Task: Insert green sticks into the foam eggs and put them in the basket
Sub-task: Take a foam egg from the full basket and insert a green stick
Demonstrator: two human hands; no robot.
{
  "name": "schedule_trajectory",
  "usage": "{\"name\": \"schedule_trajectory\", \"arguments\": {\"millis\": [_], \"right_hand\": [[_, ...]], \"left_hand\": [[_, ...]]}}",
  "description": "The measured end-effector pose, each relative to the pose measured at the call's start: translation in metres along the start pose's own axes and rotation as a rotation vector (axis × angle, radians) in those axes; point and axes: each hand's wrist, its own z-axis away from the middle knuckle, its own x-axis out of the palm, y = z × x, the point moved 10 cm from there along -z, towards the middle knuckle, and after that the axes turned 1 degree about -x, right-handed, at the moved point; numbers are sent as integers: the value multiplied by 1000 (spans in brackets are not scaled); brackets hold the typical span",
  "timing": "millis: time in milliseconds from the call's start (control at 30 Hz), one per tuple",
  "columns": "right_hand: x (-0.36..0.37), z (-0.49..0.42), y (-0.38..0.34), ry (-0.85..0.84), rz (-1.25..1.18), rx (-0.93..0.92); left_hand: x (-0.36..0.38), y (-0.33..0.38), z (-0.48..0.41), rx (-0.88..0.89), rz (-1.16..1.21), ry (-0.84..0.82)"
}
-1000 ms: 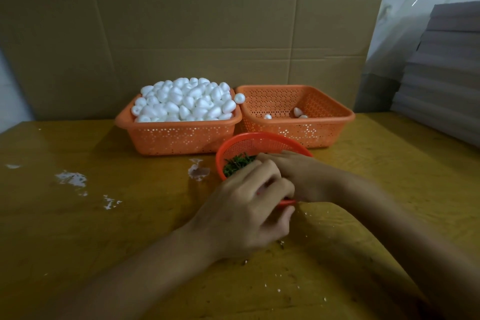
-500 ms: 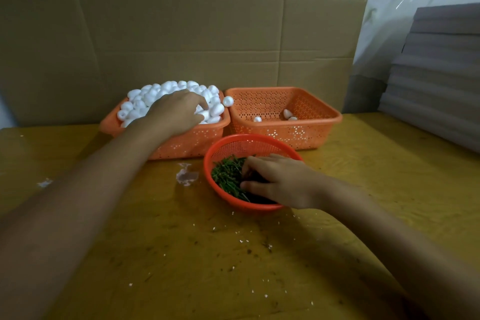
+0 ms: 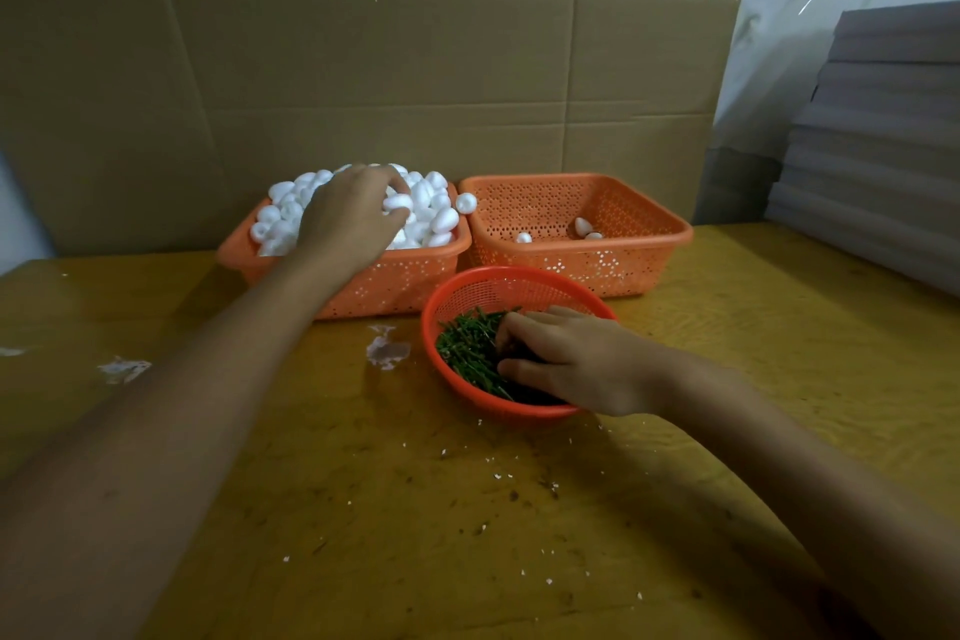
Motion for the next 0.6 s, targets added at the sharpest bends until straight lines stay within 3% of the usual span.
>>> {"name": "schedule_trajectory", "arguments": {"millis": [133,200,333,600], "right_hand": [[-4,2,-3,13,-21,-10],[-5,5,-5,46,-16,-25],[-6,10,-6,84,-41,-28],[-7,11,-6,69,-67,-16]], "left_hand": [[-31,1,9,-82,245,198],[-39,17,16,-80,392,221],[-25,53,37,-117,807,71],[8,115,78,-122,1345,-243]]}}
